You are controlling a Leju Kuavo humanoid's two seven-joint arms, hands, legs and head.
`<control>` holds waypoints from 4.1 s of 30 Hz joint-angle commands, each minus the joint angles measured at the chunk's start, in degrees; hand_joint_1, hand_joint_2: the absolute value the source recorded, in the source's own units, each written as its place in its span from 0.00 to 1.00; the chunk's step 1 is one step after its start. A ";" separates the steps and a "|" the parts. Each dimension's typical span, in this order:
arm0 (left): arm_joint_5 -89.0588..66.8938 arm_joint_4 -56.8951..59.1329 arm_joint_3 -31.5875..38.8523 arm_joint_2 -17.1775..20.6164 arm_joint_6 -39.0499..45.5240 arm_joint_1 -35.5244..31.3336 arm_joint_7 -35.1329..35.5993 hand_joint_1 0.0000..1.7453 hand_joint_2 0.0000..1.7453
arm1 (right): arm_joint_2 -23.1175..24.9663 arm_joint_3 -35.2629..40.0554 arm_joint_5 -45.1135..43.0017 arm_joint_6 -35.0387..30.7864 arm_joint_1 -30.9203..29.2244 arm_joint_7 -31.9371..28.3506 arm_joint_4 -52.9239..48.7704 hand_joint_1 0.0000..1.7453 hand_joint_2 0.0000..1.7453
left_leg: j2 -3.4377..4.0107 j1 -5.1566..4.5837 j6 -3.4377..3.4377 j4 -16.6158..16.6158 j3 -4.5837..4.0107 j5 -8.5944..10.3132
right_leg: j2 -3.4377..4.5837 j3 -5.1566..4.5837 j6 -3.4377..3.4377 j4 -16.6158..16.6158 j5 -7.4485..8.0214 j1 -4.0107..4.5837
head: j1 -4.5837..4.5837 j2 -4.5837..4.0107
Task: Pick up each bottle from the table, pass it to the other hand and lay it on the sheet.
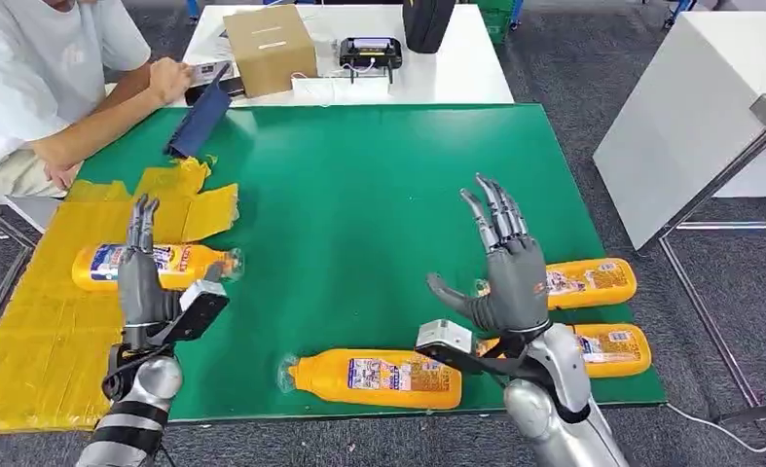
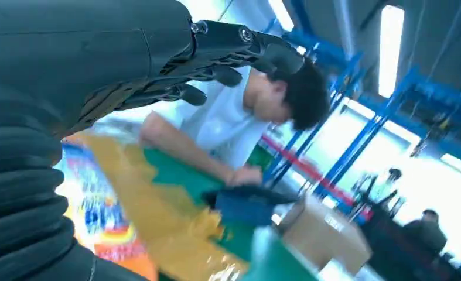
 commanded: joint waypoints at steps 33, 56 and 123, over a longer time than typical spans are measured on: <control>16.50 -18.14 -15.54 1.05 -8.09 5.10 -4.18 0.00 1.00 | -22.38 -4.25 0.99 24.99 -13.16 -3.39 39.06 0.00 1.00 | -0.27 -0.05 -0.02 -0.03 0.16 -0.04 | 0.06 0.24 0.02 -0.05 0.02 -0.09 | 0.00 0.02; 17.08 -17.15 -17.94 -0.01 -8.62 3.60 -3.84 0.00 1.00 | -18.95 -1.21 10.03 18.78 -17.82 5.40 51.03 0.00 1.00 | -0.16 0.00 -0.06 0.02 0.36 -0.16 | 0.32 0.40 -0.04 -0.04 -0.03 -0.06 | -0.02 0.00; 27.89 -18.99 -27.98 -0.10 -23.86 3.75 -1.68 0.00 1.00 | 12.39 2.54 -37.01 15.98 -9.80 -7.66 25.10 1.00 1.00 | 0.20 0.09 -0.01 -0.01 0.29 -0.07 | 0.54 0.22 0.02 0.00 0.04 0.04 | 0.00 0.00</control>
